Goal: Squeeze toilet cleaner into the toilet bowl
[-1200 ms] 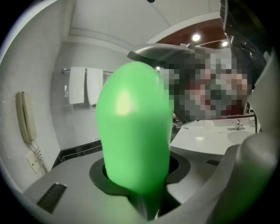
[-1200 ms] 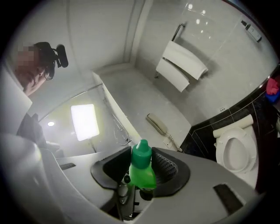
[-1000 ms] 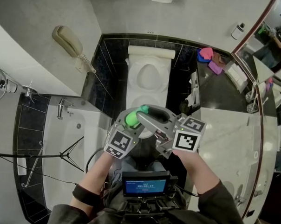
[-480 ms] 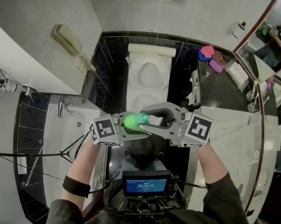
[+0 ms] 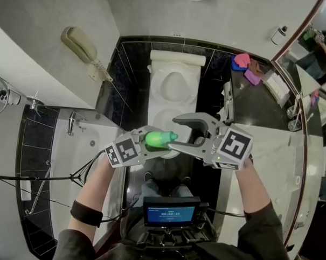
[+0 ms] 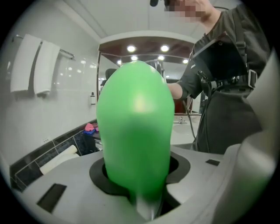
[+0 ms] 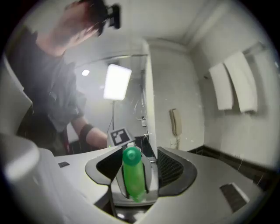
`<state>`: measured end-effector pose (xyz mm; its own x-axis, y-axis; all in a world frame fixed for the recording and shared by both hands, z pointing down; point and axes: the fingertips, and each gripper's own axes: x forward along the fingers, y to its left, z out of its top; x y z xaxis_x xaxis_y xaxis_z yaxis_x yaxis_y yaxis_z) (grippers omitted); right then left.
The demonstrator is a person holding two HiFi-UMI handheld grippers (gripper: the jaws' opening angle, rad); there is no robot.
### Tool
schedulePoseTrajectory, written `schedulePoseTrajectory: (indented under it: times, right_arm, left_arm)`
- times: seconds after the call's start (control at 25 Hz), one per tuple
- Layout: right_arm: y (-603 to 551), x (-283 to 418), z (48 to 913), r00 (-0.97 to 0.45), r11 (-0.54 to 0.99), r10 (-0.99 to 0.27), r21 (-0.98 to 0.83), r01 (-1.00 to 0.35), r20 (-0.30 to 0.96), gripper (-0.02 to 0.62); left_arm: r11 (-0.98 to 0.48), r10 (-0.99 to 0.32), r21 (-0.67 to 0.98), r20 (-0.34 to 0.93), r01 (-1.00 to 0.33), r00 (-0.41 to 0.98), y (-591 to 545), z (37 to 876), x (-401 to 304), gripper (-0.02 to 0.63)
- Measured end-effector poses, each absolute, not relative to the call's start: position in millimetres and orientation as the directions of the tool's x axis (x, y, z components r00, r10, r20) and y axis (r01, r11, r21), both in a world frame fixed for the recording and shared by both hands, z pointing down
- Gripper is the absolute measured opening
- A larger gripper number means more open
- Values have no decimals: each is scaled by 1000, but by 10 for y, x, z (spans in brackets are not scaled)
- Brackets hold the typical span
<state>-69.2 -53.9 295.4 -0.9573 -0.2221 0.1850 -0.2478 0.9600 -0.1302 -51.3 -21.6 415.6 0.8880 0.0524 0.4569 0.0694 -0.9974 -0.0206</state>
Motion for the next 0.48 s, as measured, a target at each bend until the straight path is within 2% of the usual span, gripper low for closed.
schedulePoseTrajectory:
  times: [0.12,0.2,0.36,0.48]
  right_arm:
    - [-640,-634,3042,-968,852,-193,-462,-247,162,270]
    - [-626,-656,3116,-968,779,-160,-577,-245,194,268]
    - [-539,-750,3236,-963,743,-91,-627,-234,252,258]
    - [-474,-798,3239,-970,738,-58,-644,-200,235,187]
  left_arm:
    - [-995,-27,-97,497,24,868,-301,4221,-536,181]
    - [-994,-72,-105,511,-21,856,-340,4306,-574,181]
    - [-992,-96,-115,512,-42,853,-343,4350,-567,180]
    - [-994,-89,-105,528,-39,844,-306,4407,-565,181]
